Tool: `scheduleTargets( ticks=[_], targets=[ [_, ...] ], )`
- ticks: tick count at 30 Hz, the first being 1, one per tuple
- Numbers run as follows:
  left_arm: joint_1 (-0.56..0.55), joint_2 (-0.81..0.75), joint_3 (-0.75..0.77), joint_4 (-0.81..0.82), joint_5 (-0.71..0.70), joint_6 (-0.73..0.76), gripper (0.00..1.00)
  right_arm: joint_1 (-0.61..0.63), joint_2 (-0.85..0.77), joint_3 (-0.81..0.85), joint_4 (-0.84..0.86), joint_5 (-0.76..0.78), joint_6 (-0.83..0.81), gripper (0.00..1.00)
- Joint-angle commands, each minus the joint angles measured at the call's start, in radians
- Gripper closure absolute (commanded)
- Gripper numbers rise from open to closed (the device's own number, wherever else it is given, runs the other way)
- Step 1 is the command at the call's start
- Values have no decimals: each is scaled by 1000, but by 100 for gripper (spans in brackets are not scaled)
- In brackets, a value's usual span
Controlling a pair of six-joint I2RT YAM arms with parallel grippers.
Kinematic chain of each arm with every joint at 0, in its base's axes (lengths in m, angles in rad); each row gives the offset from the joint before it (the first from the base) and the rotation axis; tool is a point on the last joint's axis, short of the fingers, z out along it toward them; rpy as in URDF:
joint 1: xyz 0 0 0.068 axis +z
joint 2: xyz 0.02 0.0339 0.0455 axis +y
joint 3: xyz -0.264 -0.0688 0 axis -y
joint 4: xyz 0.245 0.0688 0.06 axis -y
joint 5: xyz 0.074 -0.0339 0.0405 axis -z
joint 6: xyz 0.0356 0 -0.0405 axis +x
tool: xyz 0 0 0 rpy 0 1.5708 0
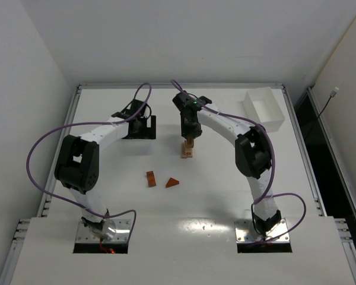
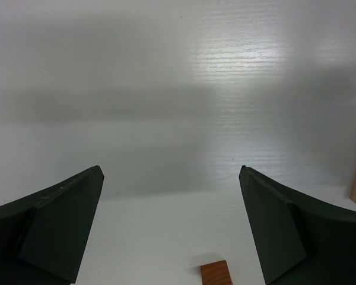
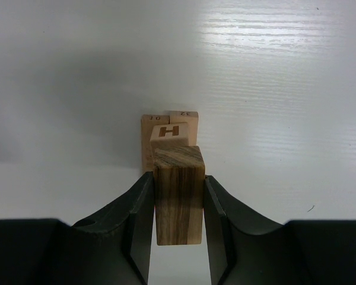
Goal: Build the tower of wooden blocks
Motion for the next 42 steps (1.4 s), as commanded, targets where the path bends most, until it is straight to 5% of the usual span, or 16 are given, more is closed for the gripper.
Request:
scheduleTargets(
  ticks=[1, 42],
  targets=[
    [-4, 7, 31, 15, -2, -17, 1, 16, -26, -12, 20, -3, 4, 100],
    [-4, 16, 31, 24, 26, -17, 1, 7, 40, -2, 59, -12, -24, 99]
  ],
)
